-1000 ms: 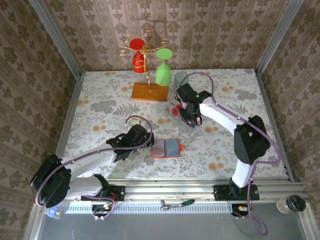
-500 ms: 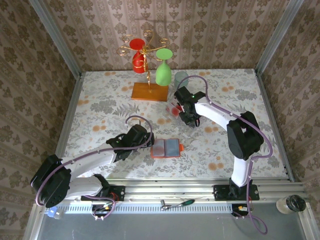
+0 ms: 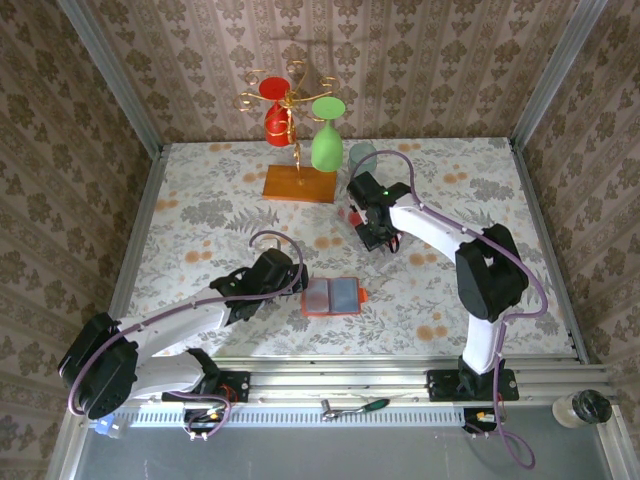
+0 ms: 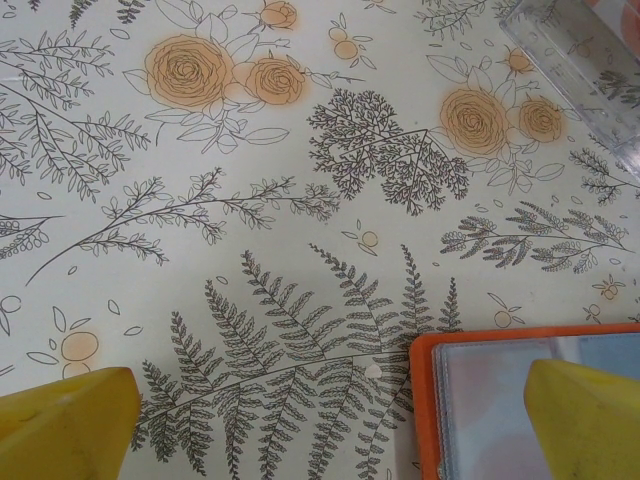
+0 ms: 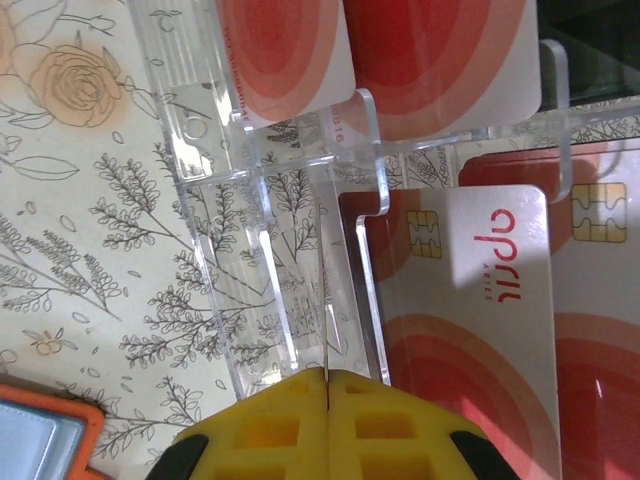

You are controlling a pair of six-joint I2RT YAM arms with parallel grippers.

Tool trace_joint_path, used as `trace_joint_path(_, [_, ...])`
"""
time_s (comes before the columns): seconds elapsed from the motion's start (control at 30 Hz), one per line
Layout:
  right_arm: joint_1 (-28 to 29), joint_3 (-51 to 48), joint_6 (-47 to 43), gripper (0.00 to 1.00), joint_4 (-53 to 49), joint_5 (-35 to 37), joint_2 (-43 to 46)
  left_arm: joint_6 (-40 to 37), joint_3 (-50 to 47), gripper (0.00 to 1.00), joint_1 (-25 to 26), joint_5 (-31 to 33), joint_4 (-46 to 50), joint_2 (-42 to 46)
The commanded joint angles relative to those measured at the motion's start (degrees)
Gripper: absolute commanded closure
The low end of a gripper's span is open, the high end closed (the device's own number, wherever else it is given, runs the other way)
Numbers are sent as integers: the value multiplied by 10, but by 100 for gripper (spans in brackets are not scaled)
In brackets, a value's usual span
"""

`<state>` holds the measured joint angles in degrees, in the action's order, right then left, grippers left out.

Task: Put the credit cards into the card holder
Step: Pick up the credit card from the storage box, then insert the credit card into the card slot.

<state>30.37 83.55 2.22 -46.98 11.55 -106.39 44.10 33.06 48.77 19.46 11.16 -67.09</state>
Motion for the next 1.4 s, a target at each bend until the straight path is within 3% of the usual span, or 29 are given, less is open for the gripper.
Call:
trace_joint_path(0.0, [11, 21, -18, 100, -24, -22, 46, -4, 8, 0, 3, 8, 13, 4])
trace_joint_path(0.23, [32, -20, 31, 100, 7, -96, 140, -7, 8, 0, 2, 6, 21, 3])
trace_joint_path(0.43, [30, -166, 145, 100, 156, -217, 250, -17, 16, 0, 9, 11, 33, -14])
trace_joint_path(0.6, [18, -286, 255, 100, 307, -274, 308, -27, 36, 0, 23, 20, 44, -45])
trace_joint_path(0.73, [8, -368, 345, 100, 421, -307, 312, -34, 51, 0, 33, 26, 52, -68])
trace_joint_path(0.97, [8, -463, 442, 100, 549, -291, 286, -35, 58, 0, 51, 31, 52, -95])
trace_joint_path(1.37, [34, -556, 503, 100, 728, -306, 245, -22, 52, 0, 77, 48, 55, -124])
